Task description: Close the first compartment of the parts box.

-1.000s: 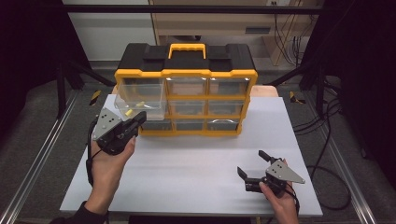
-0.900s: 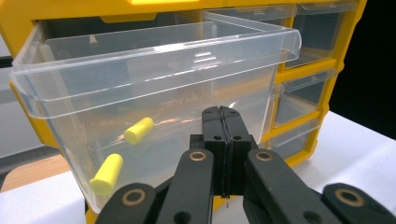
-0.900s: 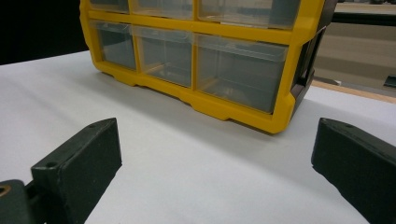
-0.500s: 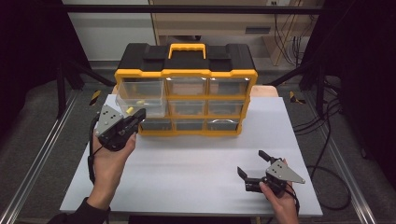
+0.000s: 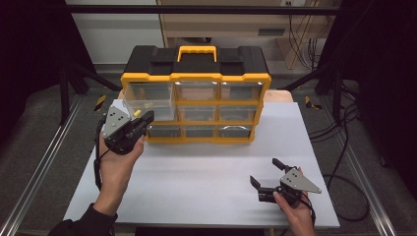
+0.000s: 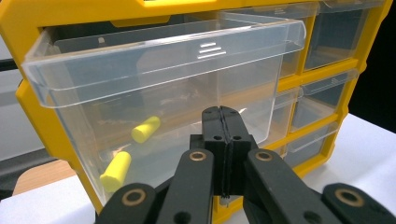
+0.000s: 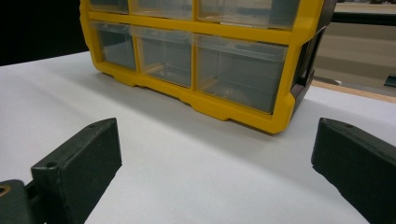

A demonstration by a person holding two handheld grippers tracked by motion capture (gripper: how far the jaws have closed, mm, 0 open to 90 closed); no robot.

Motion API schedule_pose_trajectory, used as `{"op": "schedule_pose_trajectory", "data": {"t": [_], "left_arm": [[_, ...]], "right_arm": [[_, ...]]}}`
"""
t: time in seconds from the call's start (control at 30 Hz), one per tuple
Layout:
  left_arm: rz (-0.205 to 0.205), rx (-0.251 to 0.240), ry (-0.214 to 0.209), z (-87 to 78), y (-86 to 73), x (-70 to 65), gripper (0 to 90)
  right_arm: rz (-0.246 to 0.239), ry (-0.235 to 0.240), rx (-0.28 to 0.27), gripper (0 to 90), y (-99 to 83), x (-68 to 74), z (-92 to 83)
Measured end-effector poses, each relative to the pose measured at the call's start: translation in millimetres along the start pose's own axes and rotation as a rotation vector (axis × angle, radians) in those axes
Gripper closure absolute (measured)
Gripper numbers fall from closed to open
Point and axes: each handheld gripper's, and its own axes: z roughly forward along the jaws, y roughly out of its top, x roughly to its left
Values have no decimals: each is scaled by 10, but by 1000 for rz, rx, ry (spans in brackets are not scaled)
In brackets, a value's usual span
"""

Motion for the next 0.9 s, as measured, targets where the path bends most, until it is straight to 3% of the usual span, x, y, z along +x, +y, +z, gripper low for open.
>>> {"op": "schedule_pose_trajectory", "data": {"t": [0.9], "left_arm": [[0,19,22,152,35,134,900]], "right_arm": [[0,2,0,19,0,2,-1]]}}
